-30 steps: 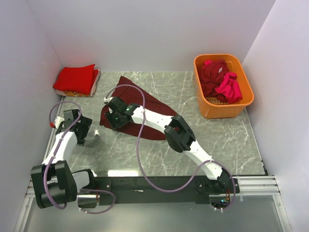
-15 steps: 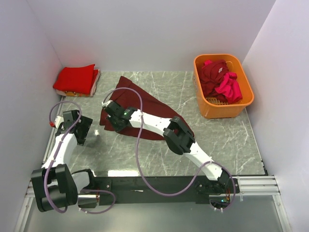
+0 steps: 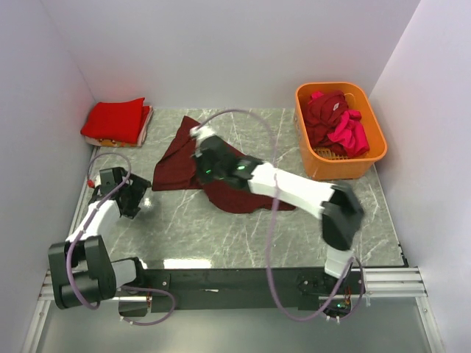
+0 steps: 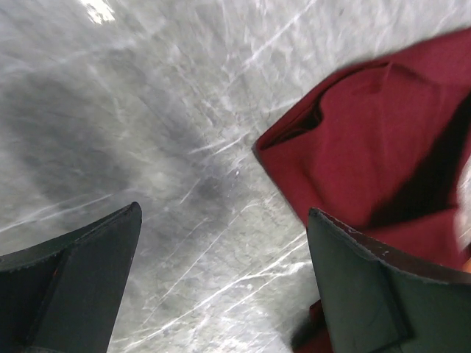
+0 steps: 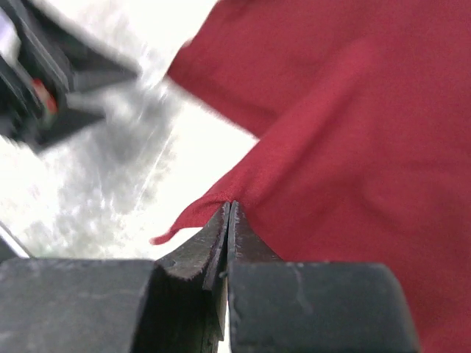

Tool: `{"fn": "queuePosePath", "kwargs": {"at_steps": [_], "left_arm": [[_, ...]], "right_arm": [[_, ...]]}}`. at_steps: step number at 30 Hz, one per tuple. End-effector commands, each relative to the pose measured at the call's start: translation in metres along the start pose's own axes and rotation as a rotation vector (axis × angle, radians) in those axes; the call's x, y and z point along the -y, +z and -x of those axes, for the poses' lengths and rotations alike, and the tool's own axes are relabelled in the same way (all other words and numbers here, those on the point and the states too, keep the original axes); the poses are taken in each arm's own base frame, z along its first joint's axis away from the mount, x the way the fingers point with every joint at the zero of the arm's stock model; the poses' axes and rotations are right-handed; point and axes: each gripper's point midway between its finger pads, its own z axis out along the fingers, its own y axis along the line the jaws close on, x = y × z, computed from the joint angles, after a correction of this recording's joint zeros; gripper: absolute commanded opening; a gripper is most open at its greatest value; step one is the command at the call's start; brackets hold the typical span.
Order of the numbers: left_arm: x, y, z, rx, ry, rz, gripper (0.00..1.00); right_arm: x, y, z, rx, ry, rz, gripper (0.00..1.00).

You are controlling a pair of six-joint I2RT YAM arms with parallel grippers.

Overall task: Fold and stack the t-shirts
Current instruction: Flatten the tshirt out

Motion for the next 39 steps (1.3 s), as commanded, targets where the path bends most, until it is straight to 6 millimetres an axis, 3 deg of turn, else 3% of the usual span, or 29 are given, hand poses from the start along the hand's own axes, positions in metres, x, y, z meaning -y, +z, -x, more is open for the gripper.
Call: {"fn": "queuePosePath", "kwargs": {"at_steps": [1,2,3,4,7,9,10,13,17,18,20,23,25,26,27,29,30,34,36,37,38,39], "left_arm": [[0.023,0.004,-0.002,-0.027,0.052,-0.079,1.00],[0.024,0.007,-0.004,-0.036,0.057,-0.072,0.99],[0.030,0.008,-0.006,-0.036,0.070,-0.082,0.99],[0.033,0.010,-0.008,-0.043,0.079,-0.088,1.00],[0.041,0.018,-0.014,-0.050,0.107,-0.079,0.99],[0.042,0.028,-0.014,-0.048,0.118,-0.042,0.98],[0.040,0.032,-0.012,-0.040,0.124,-0.019,0.96],[0.040,0.043,-0.011,-0.054,0.119,0.014,0.90],[0.042,0.060,-0.013,-0.074,0.130,0.036,0.76],[0.041,0.063,-0.015,-0.083,0.139,0.046,0.66],[0.043,0.072,-0.018,-0.099,0.156,0.058,0.57],[0.051,0.082,-0.027,-0.120,0.195,0.057,0.30],[0.056,0.085,-0.031,-0.130,0.217,0.055,0.01],[0.061,0.087,-0.033,-0.134,0.229,0.050,0.01],[0.064,0.087,-0.033,-0.135,0.234,0.048,0.01],[0.067,0.085,-0.022,-0.078,0.243,0.058,0.01],[0.066,0.084,-0.014,-0.039,0.244,0.074,0.01],[0.067,0.065,0.013,0.100,0.241,0.093,0.01],[0.064,0.060,0.019,0.131,0.243,0.104,0.01],[0.067,0.055,0.024,0.153,0.239,0.094,0.01],[0.065,0.054,0.023,0.155,0.239,0.096,0.01],[0.066,0.053,0.024,0.160,0.238,0.086,0.01]], "right_arm": [[0.064,-0.028,0.029,0.147,0.145,-0.132,0.00],[0.078,-0.035,0.029,0.159,0.169,-0.159,0.00],[0.104,-0.052,0.043,0.212,0.214,-0.195,0.00],[0.120,-0.054,0.028,0.189,0.232,-0.226,0.00],[0.170,-0.072,0.015,0.199,0.301,-0.338,0.00],[0.190,-0.088,0.013,0.222,0.329,-0.399,0.00],[0.209,-0.093,0.000,0.209,0.351,-0.447,0.00],[0.243,-0.118,-0.013,0.230,0.399,-0.542,0.00],[0.280,-0.155,-0.019,0.294,0.455,-0.643,0.00],[0.285,-0.157,-0.022,0.297,0.464,-0.643,0.00],[0.305,-0.168,-0.023,0.314,0.483,-0.673,0.00],[0.309,-0.165,-0.013,0.329,0.446,-0.638,0.00],[0.309,-0.162,0.002,0.342,0.416,-0.617,0.00],[0.312,-0.155,0.002,0.321,0.392,-0.617,0.00],[0.313,-0.156,0.018,0.349,0.372,-0.609,0.00],[0.319,-0.144,0.026,0.331,0.315,-0.610,0.00],[0.322,-0.148,0.048,0.371,0.294,-0.618,0.00],[0.346,-0.143,0.087,0.399,0.224,-0.704,0.00],[0.361,-0.136,0.107,0.401,0.185,-0.755,0.00],[0.373,-0.120,0.103,0.363,0.173,-0.779,0.00],[0.376,-0.122,0.123,0.381,0.158,-0.791,0.00],[0.380,-0.117,0.128,0.373,0.150,-0.796,0.00]]}}
